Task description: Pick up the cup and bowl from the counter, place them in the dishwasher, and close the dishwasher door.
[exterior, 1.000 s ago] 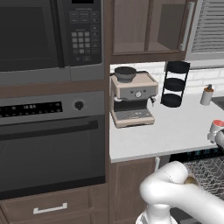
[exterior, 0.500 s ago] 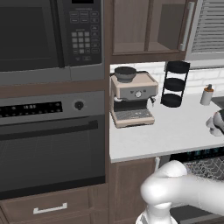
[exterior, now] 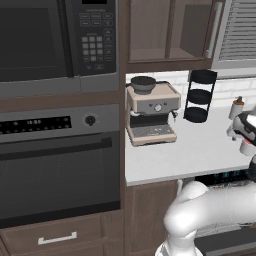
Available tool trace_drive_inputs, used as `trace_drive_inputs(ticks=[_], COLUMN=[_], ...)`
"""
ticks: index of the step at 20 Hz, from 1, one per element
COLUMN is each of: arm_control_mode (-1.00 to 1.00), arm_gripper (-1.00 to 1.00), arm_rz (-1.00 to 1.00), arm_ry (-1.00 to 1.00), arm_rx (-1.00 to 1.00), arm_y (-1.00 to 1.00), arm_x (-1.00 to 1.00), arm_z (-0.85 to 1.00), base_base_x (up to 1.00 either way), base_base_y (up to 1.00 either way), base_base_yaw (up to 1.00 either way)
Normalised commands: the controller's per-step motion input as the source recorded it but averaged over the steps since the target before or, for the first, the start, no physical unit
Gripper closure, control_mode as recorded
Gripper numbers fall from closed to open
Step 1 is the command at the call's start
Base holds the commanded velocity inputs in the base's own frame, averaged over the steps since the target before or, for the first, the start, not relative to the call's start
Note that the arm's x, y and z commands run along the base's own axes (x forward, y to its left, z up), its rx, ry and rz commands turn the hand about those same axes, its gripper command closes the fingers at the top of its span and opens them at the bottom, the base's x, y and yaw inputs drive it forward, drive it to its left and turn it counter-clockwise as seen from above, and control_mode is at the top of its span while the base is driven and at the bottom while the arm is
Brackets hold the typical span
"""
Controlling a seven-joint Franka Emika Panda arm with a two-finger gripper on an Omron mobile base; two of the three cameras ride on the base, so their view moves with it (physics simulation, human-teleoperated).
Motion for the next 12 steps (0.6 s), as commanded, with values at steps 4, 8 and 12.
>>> trace_drive_inputs(ticks=[4, 8, 12], arm_control_mode=[-1.00, -1.00, -1.00], arm_gripper=[-1.00, -1.00, -1.00], arm_rz=[0.02, 0.01, 0.01], arm_ry=[0.00, 0.00, 0.00], arm_rx=[0.01, 0.01, 0.00], arm_y=[-0.29, -0.21, -0.17], arm_x=[0.37, 0.11, 0.00], arm_z=[0.00, 0.00, -0.07], base_base_x=[0.00, 0.00, 0.00], base_base_y=[0.00, 0.00, 0.00], base_base_yaw=[0.00, 0.00, 0.00])
